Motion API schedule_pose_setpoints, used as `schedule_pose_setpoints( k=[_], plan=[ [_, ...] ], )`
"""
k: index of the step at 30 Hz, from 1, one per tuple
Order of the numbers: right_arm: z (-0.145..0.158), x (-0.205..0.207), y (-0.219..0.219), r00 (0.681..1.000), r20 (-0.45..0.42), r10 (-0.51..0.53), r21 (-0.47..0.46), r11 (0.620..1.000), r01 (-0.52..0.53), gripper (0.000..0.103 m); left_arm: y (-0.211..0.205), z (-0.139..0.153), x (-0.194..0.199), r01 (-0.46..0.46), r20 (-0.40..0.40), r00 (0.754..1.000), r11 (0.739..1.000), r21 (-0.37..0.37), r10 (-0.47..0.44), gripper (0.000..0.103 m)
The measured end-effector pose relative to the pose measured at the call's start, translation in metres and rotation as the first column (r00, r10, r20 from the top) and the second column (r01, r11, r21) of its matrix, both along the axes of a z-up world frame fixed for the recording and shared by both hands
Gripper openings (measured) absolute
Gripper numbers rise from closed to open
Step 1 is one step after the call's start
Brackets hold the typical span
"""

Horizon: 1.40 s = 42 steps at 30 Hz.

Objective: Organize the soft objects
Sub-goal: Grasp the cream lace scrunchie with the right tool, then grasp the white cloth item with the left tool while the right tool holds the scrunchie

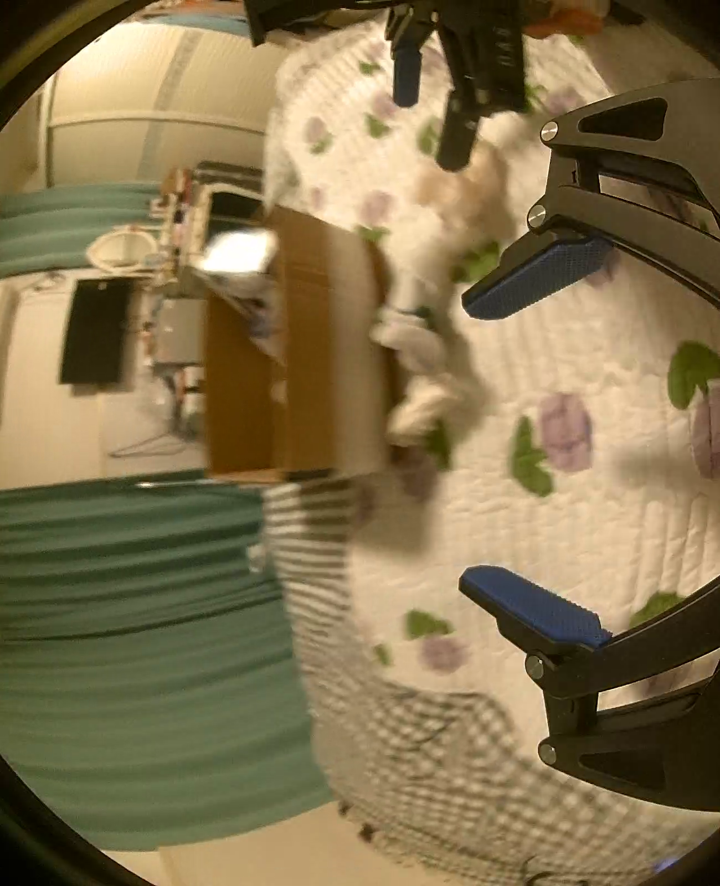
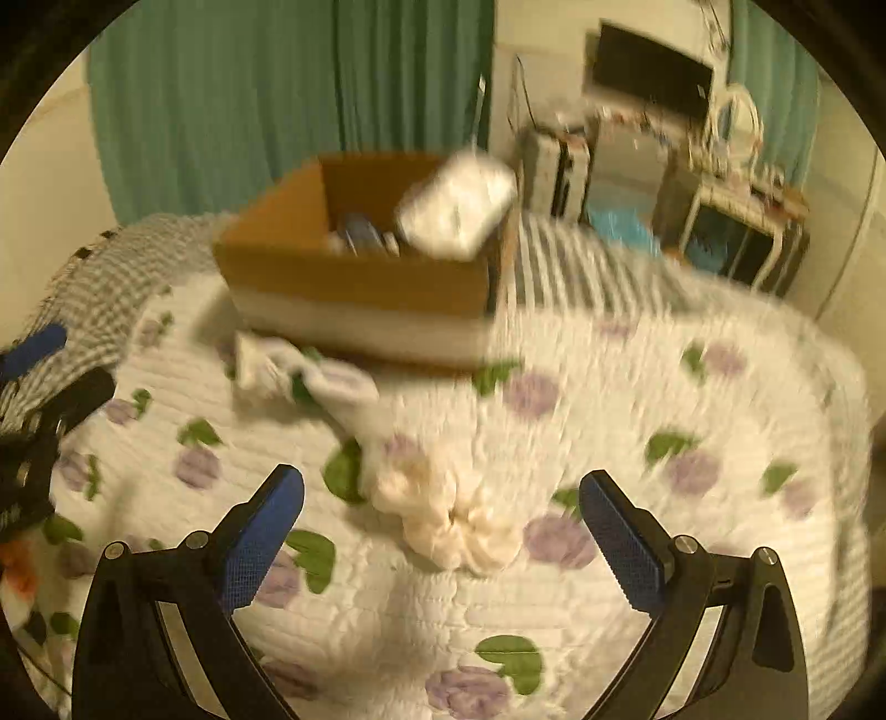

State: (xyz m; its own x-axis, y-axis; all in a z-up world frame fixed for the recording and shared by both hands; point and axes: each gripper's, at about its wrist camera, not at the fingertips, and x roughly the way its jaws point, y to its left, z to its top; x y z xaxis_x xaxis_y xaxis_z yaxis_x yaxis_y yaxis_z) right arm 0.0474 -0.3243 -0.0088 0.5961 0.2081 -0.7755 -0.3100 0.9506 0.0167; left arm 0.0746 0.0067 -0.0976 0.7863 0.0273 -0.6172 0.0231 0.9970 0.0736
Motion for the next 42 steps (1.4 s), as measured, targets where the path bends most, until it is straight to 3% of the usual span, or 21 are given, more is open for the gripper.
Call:
schedule_pose_setpoints(
  k=[4, 7, 10, 12, 14, 15, 23, 26, 29, 33, 35, 39, 42],
  plan=[
    [-0.043, 0.016, -0.008, 0.994, -0.094, -0.054, 0.024, 0.998, 0.057, 0.094, 0.006, -0.015, 0.008, -0.025, -0.045, 0.999, 0.999, -0.033, 0.024, 0.092],
    [-0.056, 0.029, -0.009, 0.988, -0.139, -0.067, 0.048, 0.996, 0.074, 0.089, 0.012, -0.018, 0.012, -0.034, -0.062, 0.998, 0.998, -0.062, 0.030, 0.092],
    [-0.069, 0.039, -0.006, 0.982, -0.182, -0.056, 0.066, 0.995, 0.069, 0.070, 0.012, -0.019, 0.011, -0.034, -0.063, 0.998, 0.998, -0.058, 0.030, 0.092],
    [-0.079, 0.039, -0.001, 0.979, -0.197, -0.053, 0.043, 0.997, 0.063, 0.053, 0.010, -0.019, 0.009, -0.032, -0.063, 0.998, 0.998, -0.055, 0.028, 0.092],
    [-0.078, 0.034, 0.002, 0.982, -0.184, -0.036, 0.041, 0.998, 0.045, 0.029, 0.007, -0.016, 0.006, -0.028, -0.061, 0.998, 0.997, -0.065, 0.024, 0.092],
    [-0.075, 0.031, 0.003, 0.984, -0.174, -0.025, 0.044, 0.998, 0.033, 0.026, 0.005, -0.014, 0.005, -0.023, -0.061, 0.998, 0.997, -0.072, 0.019, 0.092],
    [-0.032, 0.010, -0.005, 0.998, -0.061, 0.009, 0.019, 1.000, -0.008, 0.023, -0.038, 0.003, 0.003, 0.019, -0.066, 0.997, 0.994, -0.111, -0.026, 0.092],
    [-0.010, 0.018, -0.013, 0.999, -0.032, 0.038, 0.014, 0.999, -0.038, 0.023, -0.061, 0.000, 0.017, 0.024, -0.092, 0.995, 0.993, -0.119, -0.036, 0.092],
    [0.005, 0.035, -0.018, 0.997, 0.002, 0.078, -0.047, 0.996, -0.078, 0.023, -0.081, -0.009, 0.035, 0.002, -0.133, 0.991, 0.992, -0.126, -0.019, 0.091],
    [0.000, 0.058, -0.028, 0.992, -0.001, 0.123, -0.075, 0.990, -0.123, 0.023, -0.102, -0.032, 0.064, -0.005, -0.219, 0.975, 0.983, -0.183, -0.036, 0.090],
    [-0.012, 0.065, -0.032, 0.992, -0.010, 0.125, -0.088, 0.988, -0.125, 0.023, -0.110, -0.041, 0.074, -0.005, -0.233, 0.972, 0.985, -0.173, -0.036, 0.090],
    [-0.040, 0.074, -0.043, 0.988, -0.092, 0.127, -0.052, 0.990, -0.132, 0.022, -0.114, -0.056, 0.098, -0.047, -0.278, 0.961, 0.984, -0.174, -0.003, 0.074],
    [-0.046, 0.076, -0.044, 0.983, -0.117, 0.141, -0.029, 0.989, -0.145, 0.023, -0.110, -0.065, 0.105, -0.083, -0.296, 0.954, 0.985, -0.154, 0.034, 0.053]
  ],
)
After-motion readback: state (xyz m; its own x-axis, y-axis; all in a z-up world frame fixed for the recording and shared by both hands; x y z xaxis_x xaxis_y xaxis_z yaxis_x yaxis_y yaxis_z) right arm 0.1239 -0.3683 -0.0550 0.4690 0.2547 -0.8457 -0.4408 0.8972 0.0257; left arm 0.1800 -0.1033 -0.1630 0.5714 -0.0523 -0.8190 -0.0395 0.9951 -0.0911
